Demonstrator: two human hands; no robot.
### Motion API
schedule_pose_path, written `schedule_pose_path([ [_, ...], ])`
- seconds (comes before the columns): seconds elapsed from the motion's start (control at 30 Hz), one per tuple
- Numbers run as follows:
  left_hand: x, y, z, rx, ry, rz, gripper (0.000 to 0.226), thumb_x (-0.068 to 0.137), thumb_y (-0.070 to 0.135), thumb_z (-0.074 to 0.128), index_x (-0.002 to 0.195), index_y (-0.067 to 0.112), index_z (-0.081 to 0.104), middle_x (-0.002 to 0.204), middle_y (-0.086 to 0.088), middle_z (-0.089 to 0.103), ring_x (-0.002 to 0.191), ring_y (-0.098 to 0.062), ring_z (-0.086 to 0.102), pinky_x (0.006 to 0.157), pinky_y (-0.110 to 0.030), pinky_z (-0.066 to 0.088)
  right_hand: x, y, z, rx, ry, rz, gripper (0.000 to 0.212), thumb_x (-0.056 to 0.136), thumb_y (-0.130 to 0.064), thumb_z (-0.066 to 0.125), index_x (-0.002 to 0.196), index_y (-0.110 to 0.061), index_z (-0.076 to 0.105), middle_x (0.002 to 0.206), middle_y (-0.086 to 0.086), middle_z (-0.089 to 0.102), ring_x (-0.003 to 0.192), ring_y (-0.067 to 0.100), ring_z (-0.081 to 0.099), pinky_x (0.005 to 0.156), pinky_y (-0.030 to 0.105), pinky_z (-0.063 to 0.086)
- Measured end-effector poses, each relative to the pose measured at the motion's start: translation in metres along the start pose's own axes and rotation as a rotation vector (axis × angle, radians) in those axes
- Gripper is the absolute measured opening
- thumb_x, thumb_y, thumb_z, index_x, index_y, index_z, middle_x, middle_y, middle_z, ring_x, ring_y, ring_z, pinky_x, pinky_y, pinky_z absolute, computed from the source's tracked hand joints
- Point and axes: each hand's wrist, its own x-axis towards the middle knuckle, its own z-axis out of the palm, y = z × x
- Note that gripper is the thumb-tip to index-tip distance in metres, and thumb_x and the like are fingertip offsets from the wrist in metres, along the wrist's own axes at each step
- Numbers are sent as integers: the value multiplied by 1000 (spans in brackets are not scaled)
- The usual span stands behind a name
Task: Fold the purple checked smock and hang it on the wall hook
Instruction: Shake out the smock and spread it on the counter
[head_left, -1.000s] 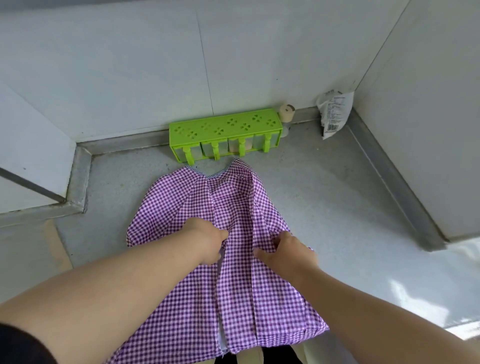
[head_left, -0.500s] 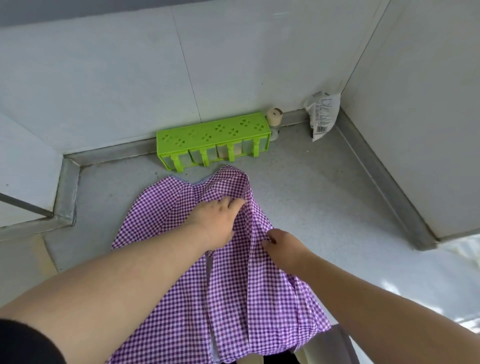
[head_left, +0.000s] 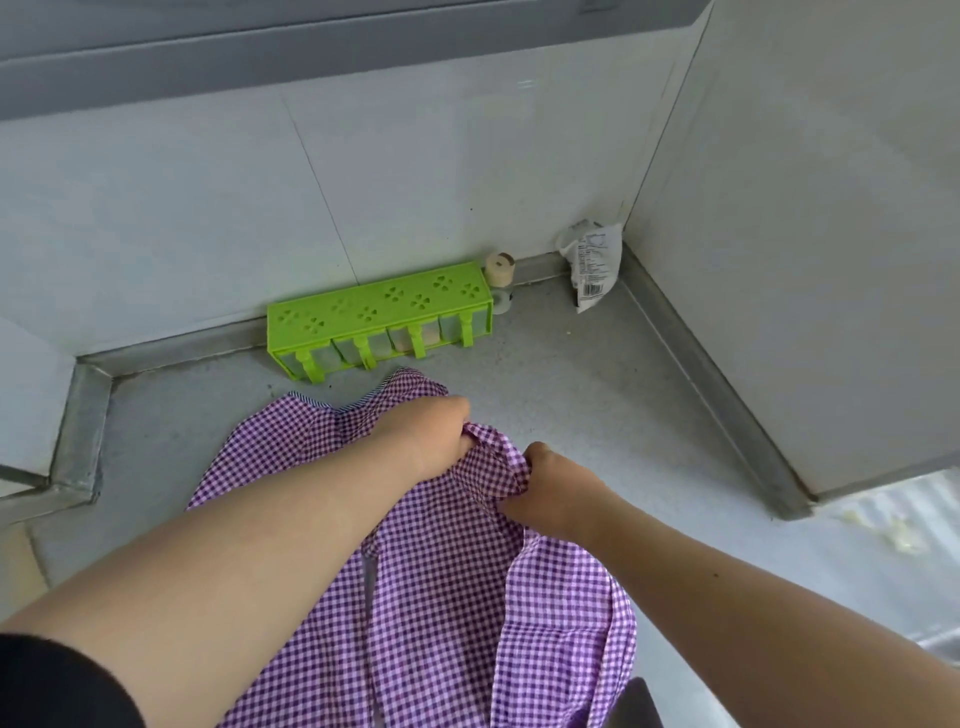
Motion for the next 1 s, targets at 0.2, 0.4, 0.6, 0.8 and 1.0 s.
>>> schedule_pose_path([
  [0.2, 10, 2, -8, -36, -21, -66, 28, 100, 42, 65, 114, 18, 59, 95, 3, 62, 88, -17, 62, 76, -36, 52, 5, 30, -22, -135, 44, 28, 46, 88, -12, 60, 132, -23, 54, 121, 3, 60, 103, 24, 63, 83, 34, 55],
  [0.4, 22, 0, -3, -162, -120, -122, 58, 97, 53, 65, 141, 17, 53, 131, -3, 64, 112, -22, 62, 94, -36, 52, 39, 84, -71, -525, -111, 11, 23, 94, -16, 58, 110, -11, 74, 108, 2, 75, 97, 19, 70, 84, 29, 57],
  [0.6, 26, 11, 1, -230, -140, -170, 67, 101, 54, 60, 153, 16, 44, 143, -4, 59, 123, -24, 61, 102, -37, 50, 45, 106, -137, -657, 483, 58, 27, 92, -14, 57, 119, -20, 56, 113, 7, 59, 105, 32, 64, 84, 46, 55],
  [0.8, 25, 17, 7, -307, -188, -179, 87, 100, 50, 62, 166, 25, 11, 129, 0, 66, 102, -17, 68, 92, -34, 56, 36, 95, -103, -845, 461, -190, 30, 93, -21, 68, 123, -20, 63, 107, 1, 61, 96, 22, 60, 87, 38, 52],
  [1.0, 12, 18, 20, -302, -193, -174, 113, 100, 48, 64, 160, 38, -30, 118, 0, 72, 73, -17, 74, 69, -33, 61, 31, 91, -65, -952, 236, -238, 22, 97, -33, 58, 114, -28, 71, 115, -6, 69, 111, 22, 53, 98, 38, 40],
])
